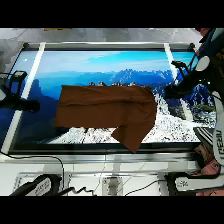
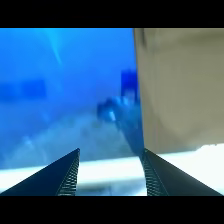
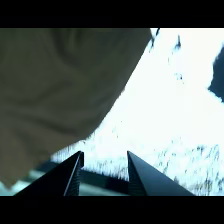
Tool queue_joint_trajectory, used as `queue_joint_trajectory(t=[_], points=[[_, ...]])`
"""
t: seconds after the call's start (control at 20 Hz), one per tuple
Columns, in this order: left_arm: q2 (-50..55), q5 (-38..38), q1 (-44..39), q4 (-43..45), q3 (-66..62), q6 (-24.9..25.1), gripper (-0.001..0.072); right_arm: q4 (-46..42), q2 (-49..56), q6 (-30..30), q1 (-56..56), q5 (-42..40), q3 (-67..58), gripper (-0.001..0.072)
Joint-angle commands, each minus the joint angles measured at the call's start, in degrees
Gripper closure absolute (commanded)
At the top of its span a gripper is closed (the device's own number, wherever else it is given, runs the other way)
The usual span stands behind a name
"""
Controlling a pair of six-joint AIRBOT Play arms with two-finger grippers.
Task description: Fold the clothes and pants, and hang the long-sleeved shirts on hangers.
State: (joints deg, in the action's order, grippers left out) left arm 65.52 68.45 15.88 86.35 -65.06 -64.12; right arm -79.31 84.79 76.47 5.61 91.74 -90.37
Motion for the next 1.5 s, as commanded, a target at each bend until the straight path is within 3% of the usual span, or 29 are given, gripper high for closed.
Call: queue_joint_trajectory(t=[0.0,0.25,0.55,0.65,0.8,1.05,1.45], points=[[-1.29,7.08,2.38,1.03,0.5,-2.78,0.0296,-0.39,-9.09,-2.4,3.39,0.13,11.37,0.041],[-1.29,5.31,4.37,0.7,3.39,-3.15,0.0296,5.84,-22.1,-3.54,12.11,-10.14,36.13,0.041],[-1.29,0.7,4.72,0.66,9.42,-3.17,0.0296,31.01,-24.26,-6.78,13.62,-26.75,59.47,0.0406],[-1.27,-0.87,4.94,0.63,10.78,-3.19,0.0296,33.94,-24.26,-7.19,13.62,-31.45,64.08,0.0406],[-1.27,-3.74,4.94,0.61,12.09,-4.09,0.0296,35.19,-24.26,-7.72,13.62,-34.25,68.35,0.0328],[-0.63,-7.43,4.94,0.61,12.55,-9.22,0.0295,39.12,-24.11,-10.21,13.62,-34.67,70.66,0.033],[2.1,-7.41,4.94,0.61,12.55,-9.22,0.0295,45.2,-20.17,-10.14,2.12,-40.61,70.64,0.0335]])
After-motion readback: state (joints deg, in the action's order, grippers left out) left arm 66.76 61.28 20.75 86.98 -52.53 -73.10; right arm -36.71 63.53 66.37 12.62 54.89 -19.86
